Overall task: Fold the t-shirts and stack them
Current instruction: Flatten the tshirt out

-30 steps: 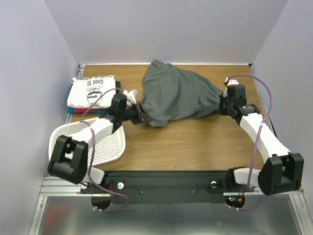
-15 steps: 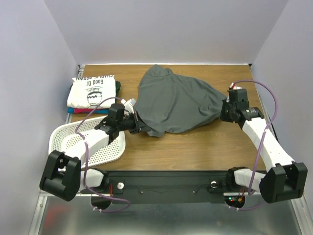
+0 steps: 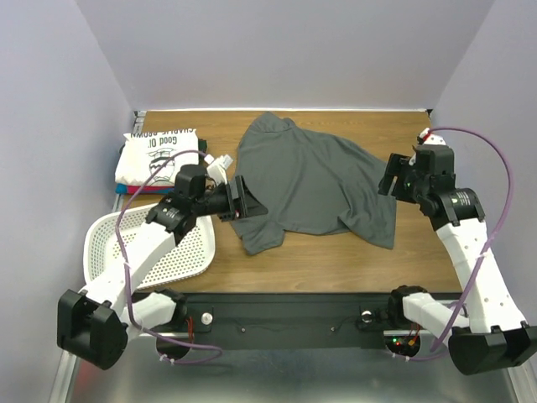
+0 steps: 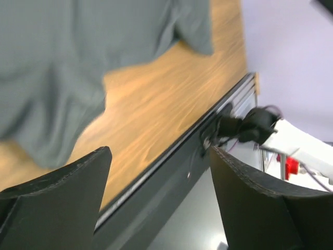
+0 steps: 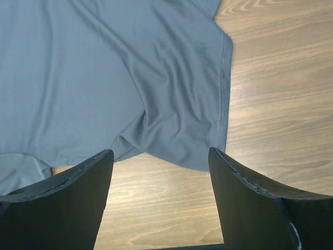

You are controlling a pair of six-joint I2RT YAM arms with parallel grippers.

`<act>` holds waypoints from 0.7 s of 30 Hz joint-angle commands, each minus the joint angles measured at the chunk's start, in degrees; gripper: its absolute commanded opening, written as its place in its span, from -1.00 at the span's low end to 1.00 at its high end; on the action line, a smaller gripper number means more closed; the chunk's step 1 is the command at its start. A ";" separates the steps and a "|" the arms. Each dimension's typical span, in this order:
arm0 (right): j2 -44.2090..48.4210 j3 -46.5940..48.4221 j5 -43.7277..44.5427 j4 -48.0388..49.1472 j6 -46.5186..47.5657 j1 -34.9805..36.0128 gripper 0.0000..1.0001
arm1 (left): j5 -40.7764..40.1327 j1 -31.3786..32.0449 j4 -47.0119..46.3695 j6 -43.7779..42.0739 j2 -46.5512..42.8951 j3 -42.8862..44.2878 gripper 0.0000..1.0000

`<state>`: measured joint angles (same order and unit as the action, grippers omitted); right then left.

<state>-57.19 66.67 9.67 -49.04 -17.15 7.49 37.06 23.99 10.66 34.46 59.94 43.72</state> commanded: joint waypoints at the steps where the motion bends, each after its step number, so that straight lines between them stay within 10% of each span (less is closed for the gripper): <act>1: -3.43 -1.98 1.76 5.51 0.18 -0.02 0.61 | -2.08 0.01 -8.93 0.07 3.06 4.43 0.78; 21: -49.31 8.63 0.35 32.51 -1.58 -4.06 0.48 | -1.02 4.84 -32.45 2.81 43.50 17.71 0.77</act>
<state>-101.34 69.82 10.11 -21.37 -18.41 4.97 35.07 28.95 -17.34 37.71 102.02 61.17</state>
